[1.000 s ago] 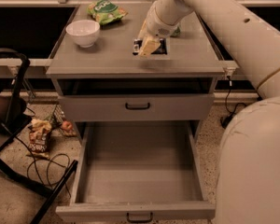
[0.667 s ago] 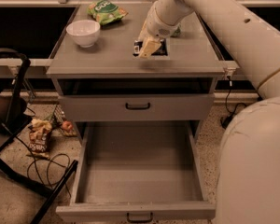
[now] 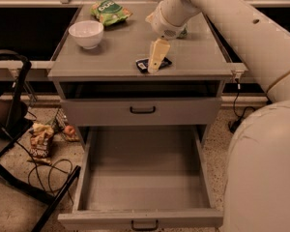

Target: Pick rxbar blueberry from middle drawer and place on counter

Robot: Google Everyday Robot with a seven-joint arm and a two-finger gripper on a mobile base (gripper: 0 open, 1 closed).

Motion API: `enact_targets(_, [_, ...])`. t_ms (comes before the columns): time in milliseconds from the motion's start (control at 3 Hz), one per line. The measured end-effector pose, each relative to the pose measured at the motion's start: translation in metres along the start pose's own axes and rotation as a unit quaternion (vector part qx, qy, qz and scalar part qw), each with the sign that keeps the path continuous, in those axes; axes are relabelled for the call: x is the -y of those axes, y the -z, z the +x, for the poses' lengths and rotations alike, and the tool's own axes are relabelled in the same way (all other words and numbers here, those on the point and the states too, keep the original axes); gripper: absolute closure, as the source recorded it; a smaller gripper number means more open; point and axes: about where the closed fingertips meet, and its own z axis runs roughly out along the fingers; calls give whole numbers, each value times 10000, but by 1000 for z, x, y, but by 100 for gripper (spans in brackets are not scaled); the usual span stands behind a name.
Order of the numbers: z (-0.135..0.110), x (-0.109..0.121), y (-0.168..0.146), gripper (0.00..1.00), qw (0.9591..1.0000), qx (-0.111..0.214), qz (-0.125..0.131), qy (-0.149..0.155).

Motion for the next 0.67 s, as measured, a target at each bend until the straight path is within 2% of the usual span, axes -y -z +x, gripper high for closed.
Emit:
enact_targets(333, [5,10,21,0,9998,71,190,75])
enact_targets(667, [5,20,65,0,9969,300,679,246])
